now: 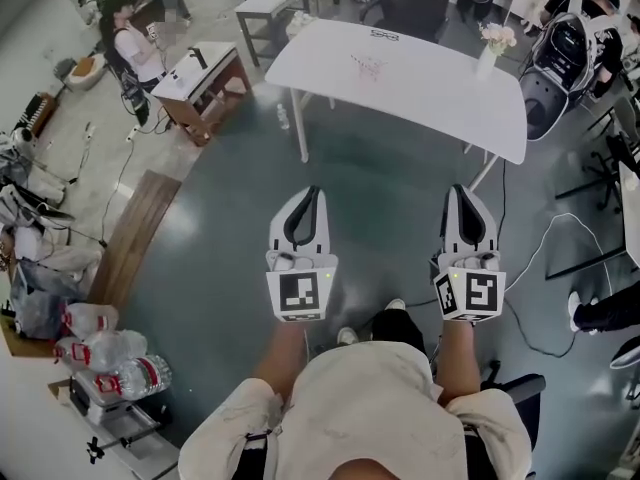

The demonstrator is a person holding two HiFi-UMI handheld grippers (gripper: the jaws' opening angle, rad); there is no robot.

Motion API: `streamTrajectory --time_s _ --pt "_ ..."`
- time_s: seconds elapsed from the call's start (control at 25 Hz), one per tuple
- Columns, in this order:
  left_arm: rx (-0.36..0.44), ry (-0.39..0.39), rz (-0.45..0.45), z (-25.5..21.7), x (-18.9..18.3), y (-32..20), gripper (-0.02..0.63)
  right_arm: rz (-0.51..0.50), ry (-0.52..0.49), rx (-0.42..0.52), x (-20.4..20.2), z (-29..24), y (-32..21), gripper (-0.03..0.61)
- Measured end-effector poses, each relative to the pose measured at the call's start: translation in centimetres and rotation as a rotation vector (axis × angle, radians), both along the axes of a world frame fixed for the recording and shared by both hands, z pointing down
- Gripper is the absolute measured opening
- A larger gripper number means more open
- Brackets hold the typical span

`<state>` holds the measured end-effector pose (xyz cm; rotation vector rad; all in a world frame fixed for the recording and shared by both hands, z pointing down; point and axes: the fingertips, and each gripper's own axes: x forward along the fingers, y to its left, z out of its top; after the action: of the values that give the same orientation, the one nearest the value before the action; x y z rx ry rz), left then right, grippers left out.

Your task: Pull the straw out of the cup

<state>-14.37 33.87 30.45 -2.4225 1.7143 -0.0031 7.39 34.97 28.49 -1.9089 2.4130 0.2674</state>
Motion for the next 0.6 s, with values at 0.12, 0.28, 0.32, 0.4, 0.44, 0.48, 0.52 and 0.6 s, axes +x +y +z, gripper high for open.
streamTrajectory --time_s 0.12,0.28,0.32,0.4,0.44,0.48,0.52,0.6 --pt "-0.012 -0.003 0.004 0.4 0.0 -0.3 0.012 0.002 -0.009 -0.004 0.0 0.2 -0.3 0.002" --pt "-0.016 -0.012 0.005 0.7 0.1 -1.9 0.012 0.009 -0.048 0.0 0.3 0.3 -2.0 0.002" --pt "-0.016 -0.01 0.004 0.7 0.2 -2.5 0.012 0.012 -0.052 -0.004 0.4 0.4 -2.7 0.002" --pt "-0.018 -0.001 0.001 0.9 0.3 -3.7 0.012 0.011 -0.058 -0.01 0.6 0.7 -4.1 0.002" --pt "-0.02 -0.001 0.0 0.9 0.4 -4.3 0.012 0.01 -0.062 -0.01 0.8 0.9 -4.8 0.002" --pt "-0.021 -0.002 -0.001 1.0 0.6 -5.0 0.012 0.008 -0.066 -0.007 1.0 1.1 -5.5 0.002" --pt "-0.021 -0.005 -0.002 1.1 0.9 -5.7 0.012 0.005 -0.07 -0.004 1.3 1.2 -6.2 0.002" --pt "-0.024 -0.017 -0.004 1.2 1.6 -7.3 0.012 0.003 -0.075 -0.007 1.9 1.5 -8.0 0.002"
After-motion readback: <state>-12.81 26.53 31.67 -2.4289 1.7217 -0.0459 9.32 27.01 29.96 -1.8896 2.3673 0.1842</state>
